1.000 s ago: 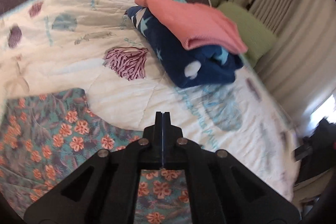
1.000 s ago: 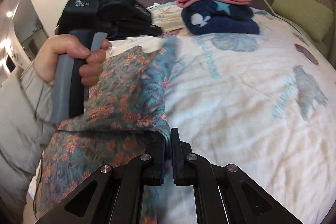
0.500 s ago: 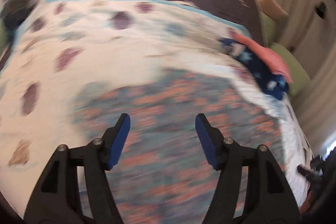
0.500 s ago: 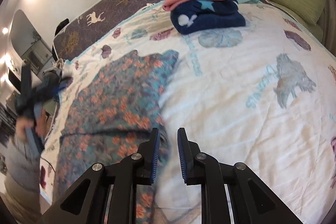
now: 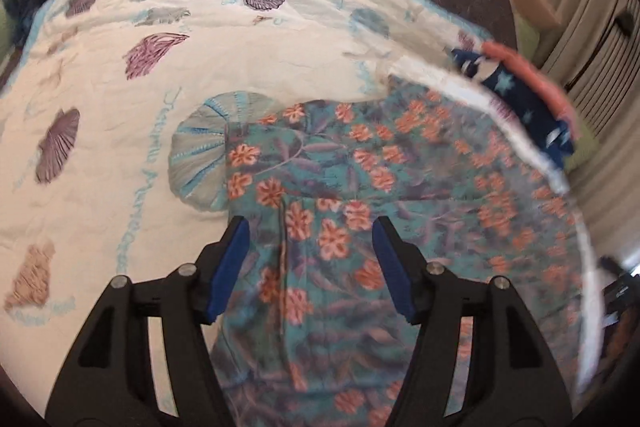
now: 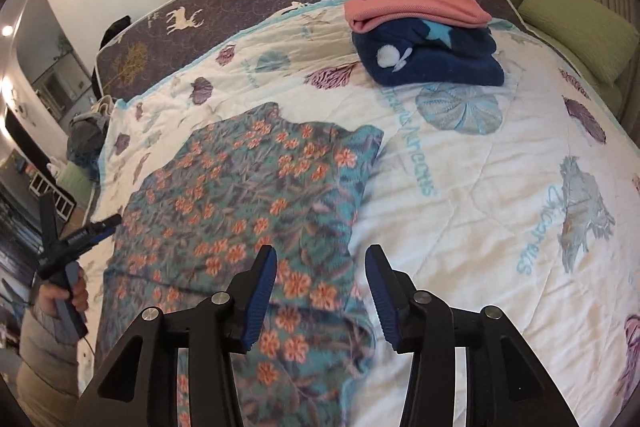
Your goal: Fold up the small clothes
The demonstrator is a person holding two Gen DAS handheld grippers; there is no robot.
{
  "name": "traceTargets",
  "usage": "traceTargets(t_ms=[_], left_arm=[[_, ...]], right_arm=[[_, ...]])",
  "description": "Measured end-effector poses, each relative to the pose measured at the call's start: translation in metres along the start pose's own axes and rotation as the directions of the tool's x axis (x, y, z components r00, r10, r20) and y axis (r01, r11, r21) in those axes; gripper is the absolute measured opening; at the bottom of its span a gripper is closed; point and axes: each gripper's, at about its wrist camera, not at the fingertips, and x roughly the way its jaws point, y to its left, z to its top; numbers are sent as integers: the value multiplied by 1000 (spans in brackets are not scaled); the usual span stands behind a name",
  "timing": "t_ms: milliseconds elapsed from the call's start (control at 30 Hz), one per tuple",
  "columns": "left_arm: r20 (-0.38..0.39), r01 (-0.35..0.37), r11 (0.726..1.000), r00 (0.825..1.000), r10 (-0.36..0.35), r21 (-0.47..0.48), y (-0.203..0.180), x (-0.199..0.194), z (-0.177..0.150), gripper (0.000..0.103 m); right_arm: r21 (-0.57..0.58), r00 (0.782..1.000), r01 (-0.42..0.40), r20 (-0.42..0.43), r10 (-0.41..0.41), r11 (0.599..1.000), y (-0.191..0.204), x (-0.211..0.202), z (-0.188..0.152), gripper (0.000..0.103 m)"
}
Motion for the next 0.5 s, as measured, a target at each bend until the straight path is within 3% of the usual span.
traceTargets(t_ms=[67,133,167,200,233,300,400,500], left_arm=[[-6,-37,999,999,37,17,1,9,-1,63],[1,-25,1000,1000,25,3,8,13,-1,49],[14,-1,1000,1000,1,-17,12,12,0,23],[25,17,999,1000,-17,-27,14,10,0,12],[40,39,999,998,-38,-31,15,6,1,8],[71,84,996,994,-82,-23,15,-3,1,8],[101,96,995,990,-96,0,13,-14,0,8],[97,50,999,994,-49,-4,15,-17,0,14]], right_arm=[[8,1000,6,-2,-6,1000,0,3,3,50],[11,1000,18,-10,-18,1000,-2,7,5,52],[12,1000,26,-13,-26,1000,-2,10,6,52],[14,999,34,-18,-34,999,-4,13,7,53],[17,999,41,-22,-41,999,-5,15,8,53],[23,998,48,-29,-48,999,-7,20,9,53],[29,998,57,-37,-56,998,-8,26,11,53],[26,998,55,-44,-54,998,-7,29,12,53]])
